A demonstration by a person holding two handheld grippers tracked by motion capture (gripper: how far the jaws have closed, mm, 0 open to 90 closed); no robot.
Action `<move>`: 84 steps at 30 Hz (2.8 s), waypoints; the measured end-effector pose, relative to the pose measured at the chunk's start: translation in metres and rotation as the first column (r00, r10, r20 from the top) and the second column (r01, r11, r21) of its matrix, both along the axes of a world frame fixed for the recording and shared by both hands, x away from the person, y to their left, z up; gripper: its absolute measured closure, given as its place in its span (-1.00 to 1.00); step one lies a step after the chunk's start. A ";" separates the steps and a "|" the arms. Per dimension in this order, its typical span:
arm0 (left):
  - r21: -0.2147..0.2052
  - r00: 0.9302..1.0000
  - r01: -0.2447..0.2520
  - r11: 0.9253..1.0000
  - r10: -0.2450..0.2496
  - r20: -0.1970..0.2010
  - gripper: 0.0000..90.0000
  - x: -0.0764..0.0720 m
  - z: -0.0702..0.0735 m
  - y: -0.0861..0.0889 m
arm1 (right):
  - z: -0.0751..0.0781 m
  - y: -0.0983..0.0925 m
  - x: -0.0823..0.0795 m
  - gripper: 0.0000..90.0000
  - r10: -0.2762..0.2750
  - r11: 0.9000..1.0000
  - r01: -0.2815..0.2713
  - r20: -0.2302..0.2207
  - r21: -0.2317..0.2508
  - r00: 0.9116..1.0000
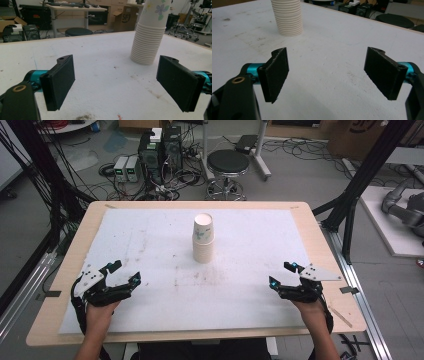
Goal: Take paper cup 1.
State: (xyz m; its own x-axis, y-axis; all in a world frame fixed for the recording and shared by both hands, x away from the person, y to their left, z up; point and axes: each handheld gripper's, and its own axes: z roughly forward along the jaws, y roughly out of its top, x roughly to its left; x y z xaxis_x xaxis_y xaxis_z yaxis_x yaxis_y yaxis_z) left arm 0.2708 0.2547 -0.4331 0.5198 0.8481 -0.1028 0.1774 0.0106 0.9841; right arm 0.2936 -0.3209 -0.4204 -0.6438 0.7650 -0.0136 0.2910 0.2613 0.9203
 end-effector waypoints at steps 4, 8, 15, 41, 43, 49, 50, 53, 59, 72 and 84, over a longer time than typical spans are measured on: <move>-0.001 1.000 0.002 1.000 -0.002 -0.002 -0.66 0.001 0.000 -0.001 | -0.001 0.001 0.000 -0.54 0.002 1.000 -0.002 -0.003 -0.002 1.000; -0.006 1.000 0.003 1.000 -0.003 -0.002 -0.66 0.002 -0.001 -0.002 | -0.002 0.000 0.002 -0.54 0.003 1.000 -0.003 0.000 0.000 1.000; 0.004 0.999 0.033 0.999 -0.033 -0.004 -0.66 0.002 0.000 -0.007 | -0.003 0.000 0.001 -0.54 0.009 1.000 -0.009 -0.010 -0.001 1.000; -0.038 0.995 0.101 0.994 -0.101 -0.014 -0.67 0.006 0.015 -0.025 | 0.002 -0.004 -0.007 -0.54 -0.009 1.000 0.009 0.005 -0.006 1.000; -0.032 0.993 0.114 0.993 -0.114 -0.014 -0.67 0.008 0.018 -0.031 | 0.004 -0.007 -0.009 -0.54 -0.016 1.000 0.016 0.014 0.003 1.000; -0.023 0.986 0.167 0.986 -0.167 -0.013 -0.67 0.026 0.034 -0.052 | 0.005 -0.009 -0.010 -0.54 -0.021 1.000 0.021 0.009 0.012 1.000; -0.020 0.985 0.175 0.984 -0.175 -0.012 -0.67 0.028 0.037 -0.056 | 0.005 -0.009 -0.010 -0.54 -0.020 1.000 0.020 0.010 0.011 1.000; -0.005 0.980 0.197 0.980 -0.197 -0.010 -0.67 0.039 0.045 -0.067 | 0.004 -0.007 -0.009 -0.54 -0.015 1.000 0.015 0.004 0.010 1.000; 0.017 0.970 0.244 0.970 -0.244 -0.022 -0.67 0.061 0.065 -0.089 | 0.005 -0.006 -0.009 -0.54 -0.012 1.000 0.012 0.004 0.009 1.000; 0.082 0.967 0.251 0.965 -0.246 -0.068 -0.67 0.102 0.090 -0.130 | 0.005 -0.007 -0.008 -0.54 -0.008 1.000 0.008 -0.002 0.017 1.000; 0.126 0.959 0.274 0.953 -0.261 -0.114 -0.67 0.130 0.099 -0.163 | 0.006 -0.007 -0.007 -0.54 -0.003 1.000 0.003 -0.001 0.022 1.000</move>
State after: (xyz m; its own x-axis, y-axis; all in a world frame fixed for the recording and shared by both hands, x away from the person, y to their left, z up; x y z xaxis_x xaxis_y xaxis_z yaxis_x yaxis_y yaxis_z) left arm 0.4007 0.0918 -0.3344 0.7231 0.6886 -0.0539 0.2480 -0.1859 0.9507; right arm 0.2862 -0.3277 -0.4144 -0.6419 0.7668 0.0036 0.2921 0.2401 0.9257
